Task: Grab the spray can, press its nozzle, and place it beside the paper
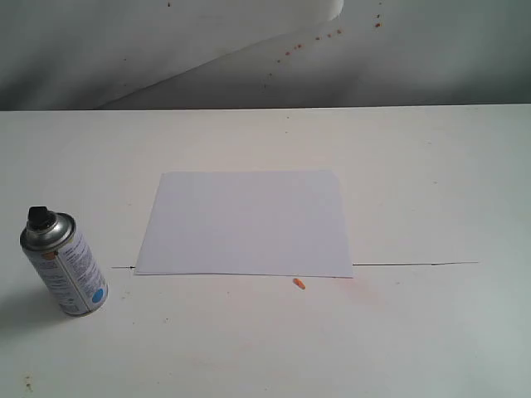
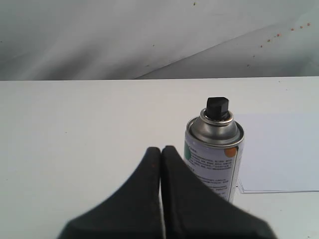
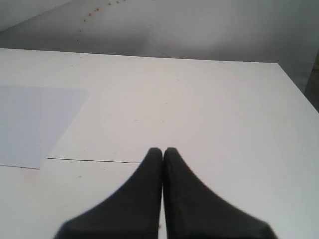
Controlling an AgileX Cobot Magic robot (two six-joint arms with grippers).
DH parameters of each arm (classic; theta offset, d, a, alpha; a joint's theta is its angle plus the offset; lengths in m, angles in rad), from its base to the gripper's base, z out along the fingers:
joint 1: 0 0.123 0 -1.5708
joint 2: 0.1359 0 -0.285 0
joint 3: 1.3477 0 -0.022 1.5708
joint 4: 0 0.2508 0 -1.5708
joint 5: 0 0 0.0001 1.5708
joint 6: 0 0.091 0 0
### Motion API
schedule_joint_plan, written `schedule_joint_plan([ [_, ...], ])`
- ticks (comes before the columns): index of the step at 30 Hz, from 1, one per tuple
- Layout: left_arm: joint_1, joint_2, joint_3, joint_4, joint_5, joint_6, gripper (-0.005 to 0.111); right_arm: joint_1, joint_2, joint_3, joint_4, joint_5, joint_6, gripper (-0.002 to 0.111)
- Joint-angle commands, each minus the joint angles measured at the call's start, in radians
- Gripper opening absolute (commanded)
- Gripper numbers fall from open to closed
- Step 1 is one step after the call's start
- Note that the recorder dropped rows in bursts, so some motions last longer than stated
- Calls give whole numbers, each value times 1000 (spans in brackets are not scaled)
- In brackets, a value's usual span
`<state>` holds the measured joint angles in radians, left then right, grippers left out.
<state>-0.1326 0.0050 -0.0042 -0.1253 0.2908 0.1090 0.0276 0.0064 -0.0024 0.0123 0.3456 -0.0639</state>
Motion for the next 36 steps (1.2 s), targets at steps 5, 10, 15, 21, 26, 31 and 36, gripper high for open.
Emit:
schedule_joint_plan([
  [5, -6, -5, 4, 5, -7, 0, 0, -7, -6, 2, -12, -4, -3, 0],
  [10, -6, -5, 4, 5, -7, 0, 0, -7, -6, 2, -12, -4, -3, 0],
  [15, -6, -5, 4, 9, -7, 0, 0, -7, -6, 2, -12, -4, -3, 0],
  [21, -6, -5, 4, 9, -7, 0, 0, -7, -6, 2, -12, -4, -3, 0],
  [26, -6, -5, 4, 39, -47, 5, 0, -7, -6, 2, -12, -4, -3, 0],
  [31, -6, -5, 4, -116, -315, -67, 0, -7, -6, 2, -12, -4, -3, 0],
  [36, -6, -5, 4, -170, -531, -78, 0, -7, -6, 2, -12, -4, -3, 0],
])
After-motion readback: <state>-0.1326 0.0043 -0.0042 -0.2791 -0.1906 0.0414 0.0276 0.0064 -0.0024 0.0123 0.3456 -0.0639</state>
